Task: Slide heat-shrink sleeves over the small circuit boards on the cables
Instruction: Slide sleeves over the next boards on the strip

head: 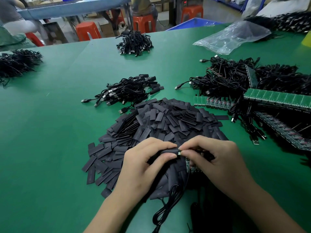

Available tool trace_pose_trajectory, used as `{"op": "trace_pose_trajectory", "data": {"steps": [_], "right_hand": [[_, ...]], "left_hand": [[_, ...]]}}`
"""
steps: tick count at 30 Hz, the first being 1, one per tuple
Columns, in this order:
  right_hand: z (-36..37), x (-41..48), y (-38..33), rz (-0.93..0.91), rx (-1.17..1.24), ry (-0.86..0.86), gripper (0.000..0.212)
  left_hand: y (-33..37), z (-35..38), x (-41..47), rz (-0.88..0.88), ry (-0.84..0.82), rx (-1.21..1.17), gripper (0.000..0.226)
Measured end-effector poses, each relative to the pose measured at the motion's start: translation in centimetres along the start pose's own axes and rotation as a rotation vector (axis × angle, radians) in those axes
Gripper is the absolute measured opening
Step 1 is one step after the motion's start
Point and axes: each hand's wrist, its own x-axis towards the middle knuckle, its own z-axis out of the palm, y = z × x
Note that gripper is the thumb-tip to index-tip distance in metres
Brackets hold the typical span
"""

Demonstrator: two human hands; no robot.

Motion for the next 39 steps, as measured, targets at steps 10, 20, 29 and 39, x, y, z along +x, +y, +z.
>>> {"op": "trace_pose_trajectory", "data": {"steps": [10, 20, 29, 39], "right_hand": [[0.3, -0.2, -0.08, 0.044, 0.009, 0.071, 0.004], [0.49, -0.3, -0.19, -0.005, -0.044, 0.099, 0.005], [0.46, -0.24, -0.28, 0.04, -0.005, 0.132, 0.006], [0.8, -0.34, -0.59, 0.055, 0.024, 0.205, 0.004]], "left_hand": [[0.22, -0.27, 0.02, 0.049, 0.039, 0.044, 0.017], [0.04, 0.05, -0.16, 0.089, 0.024, 0.054, 0.017], [0.57, 0.08, 0.0, 0.068, 0.132, 0.093, 0.021], [0.8, 0.41, -0.22, -0.001, 0.342, 0.048, 0.023]]}}
